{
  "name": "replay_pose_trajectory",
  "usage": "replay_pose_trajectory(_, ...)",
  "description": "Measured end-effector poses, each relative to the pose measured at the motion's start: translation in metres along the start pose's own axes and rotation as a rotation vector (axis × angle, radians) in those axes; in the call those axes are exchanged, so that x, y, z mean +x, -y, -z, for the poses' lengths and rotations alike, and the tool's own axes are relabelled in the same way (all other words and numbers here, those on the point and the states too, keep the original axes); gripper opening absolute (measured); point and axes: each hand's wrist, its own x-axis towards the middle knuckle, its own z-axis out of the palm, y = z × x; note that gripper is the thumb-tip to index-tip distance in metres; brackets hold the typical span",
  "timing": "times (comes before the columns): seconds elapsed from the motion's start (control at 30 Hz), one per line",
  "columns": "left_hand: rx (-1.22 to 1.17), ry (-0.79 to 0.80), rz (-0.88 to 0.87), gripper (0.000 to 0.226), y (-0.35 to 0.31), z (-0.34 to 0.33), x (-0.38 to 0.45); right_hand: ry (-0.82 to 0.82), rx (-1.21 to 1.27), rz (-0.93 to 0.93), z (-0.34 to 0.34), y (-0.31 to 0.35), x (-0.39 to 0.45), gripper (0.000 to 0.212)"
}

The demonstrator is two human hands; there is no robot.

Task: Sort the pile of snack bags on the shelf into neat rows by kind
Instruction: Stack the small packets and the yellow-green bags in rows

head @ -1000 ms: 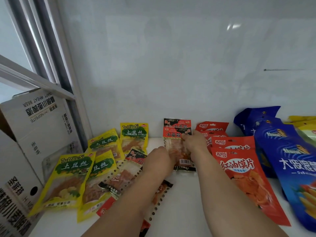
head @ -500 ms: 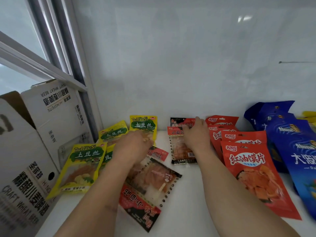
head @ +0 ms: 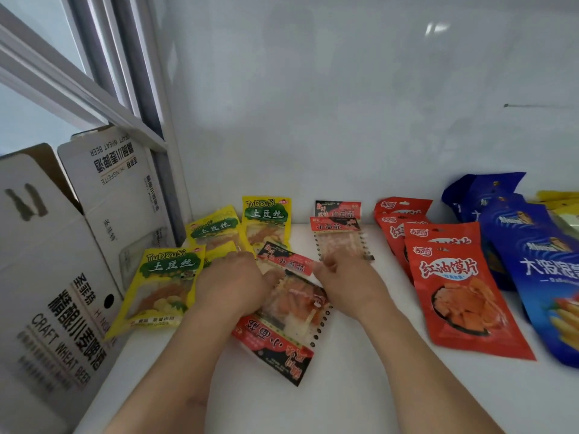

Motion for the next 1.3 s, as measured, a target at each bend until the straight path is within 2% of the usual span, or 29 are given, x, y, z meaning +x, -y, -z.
replay_pose_trajectory(0.1,-0.011,0.047,-0.029,0.093,0.000,-0.005,-0.008,-0.002,0.061,-0.011,-0.004,0.000,0.001,0.043)
replay_pose_trajectory(0.17,-0.029,0.037,-0.061,0.094,0.001,-0.006,-0.013,-0.016,0.135,-0.007,-0.006,0.000,-0.001,0.042)
replay_pose_trajectory(0.37,-0.301,0.024,-0.066,0.062,0.001,-0.003,-0.015,0.001,0.215,0.058,-0.008,0.000,-0.009,0.035)
replay_pose_trajectory(0.57,-0.529,-0.018,-0.020,0.049,0.001,-0.007,-0.019,0.075,0.133,0.152,-0.002,-0.004,-0.017,0.040)
replay_pose_trajectory(0.73,-0.727,-0.059,-0.003,0.007,0.000,-0.001,-0.024,0.067,-0.014,0.430,0.004,-0.005,-0.025,0.045)
replay_pose_trajectory(0.83,-0.817,-0.043,0.014,0.017,0.001,0.004,-0.025,0.191,-0.018,0.595,0.010,-0.002,-0.030,0.043)
replay_pose_trajectory(0.93,-0.888,0.012,0.054,0.017,0.002,0.006,-0.028,0.273,-0.121,0.672,0.012,-0.003,-0.034,0.054)
replay_pose_trajectory(1.13,-0.833,0.024,0.105,0.014,-0.001,0.005,-0.030,0.294,-0.176,0.607,0.007,-0.017,-0.036,0.073)
replay_pose_trajectory(1.23,-0.860,0.020,0.116,0.009,-0.004,0.006,-0.031,0.281,-0.176,0.598,0.005,-0.022,-0.038,0.074)
replay_pose_trajectory(1.3,-0.859,0.026,0.127,0.024,-0.008,0.009,-0.032,0.275,-0.169,0.585,0.008,-0.025,-0.041,0.069)
